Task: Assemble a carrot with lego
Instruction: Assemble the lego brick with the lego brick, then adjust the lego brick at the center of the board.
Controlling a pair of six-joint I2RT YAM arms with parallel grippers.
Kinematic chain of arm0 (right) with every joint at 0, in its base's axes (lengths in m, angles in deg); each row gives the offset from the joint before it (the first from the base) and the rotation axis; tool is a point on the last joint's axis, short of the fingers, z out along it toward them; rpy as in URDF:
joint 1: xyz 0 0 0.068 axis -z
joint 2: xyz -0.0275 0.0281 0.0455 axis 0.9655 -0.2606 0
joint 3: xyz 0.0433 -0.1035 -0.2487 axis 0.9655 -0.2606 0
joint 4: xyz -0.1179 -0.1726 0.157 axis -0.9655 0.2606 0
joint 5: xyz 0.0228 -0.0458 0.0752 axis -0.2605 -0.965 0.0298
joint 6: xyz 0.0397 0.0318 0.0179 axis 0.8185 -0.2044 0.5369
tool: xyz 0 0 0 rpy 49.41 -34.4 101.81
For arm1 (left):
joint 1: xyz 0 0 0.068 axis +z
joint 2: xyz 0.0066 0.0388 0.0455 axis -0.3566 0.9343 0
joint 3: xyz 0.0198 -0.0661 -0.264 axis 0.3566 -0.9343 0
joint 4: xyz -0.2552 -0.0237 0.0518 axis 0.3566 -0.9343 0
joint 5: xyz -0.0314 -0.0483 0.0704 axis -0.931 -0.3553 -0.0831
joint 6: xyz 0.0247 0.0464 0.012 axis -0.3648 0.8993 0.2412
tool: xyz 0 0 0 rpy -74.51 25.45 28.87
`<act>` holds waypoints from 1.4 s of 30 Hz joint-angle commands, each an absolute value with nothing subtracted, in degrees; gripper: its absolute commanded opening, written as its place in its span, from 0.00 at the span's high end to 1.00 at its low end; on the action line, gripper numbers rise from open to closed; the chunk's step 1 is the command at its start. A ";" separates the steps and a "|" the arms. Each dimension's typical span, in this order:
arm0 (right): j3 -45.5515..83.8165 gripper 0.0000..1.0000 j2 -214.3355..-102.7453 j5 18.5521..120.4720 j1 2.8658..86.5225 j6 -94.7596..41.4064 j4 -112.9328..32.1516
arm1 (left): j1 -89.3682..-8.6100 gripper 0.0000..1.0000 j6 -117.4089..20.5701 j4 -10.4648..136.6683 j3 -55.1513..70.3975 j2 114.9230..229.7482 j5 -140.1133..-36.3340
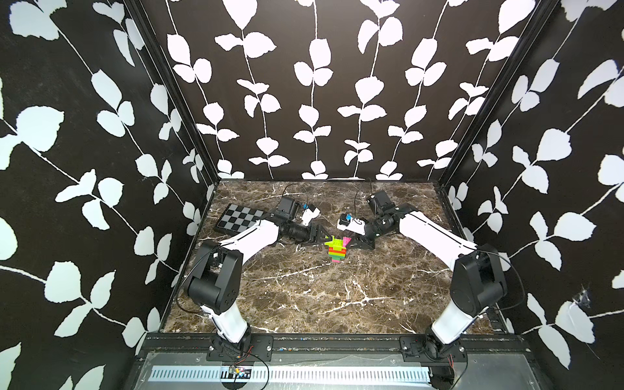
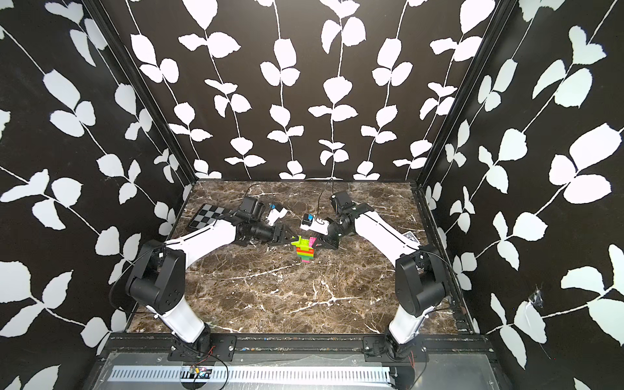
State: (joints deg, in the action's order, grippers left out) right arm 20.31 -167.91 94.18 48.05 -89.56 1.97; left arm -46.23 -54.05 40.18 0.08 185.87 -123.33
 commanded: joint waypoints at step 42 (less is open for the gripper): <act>18.49 0.19 -165.69 91.80 45.38 -83.82 -2.76 | -45.74 0.17 -53.08 37.91 3.07 181.95 -121.24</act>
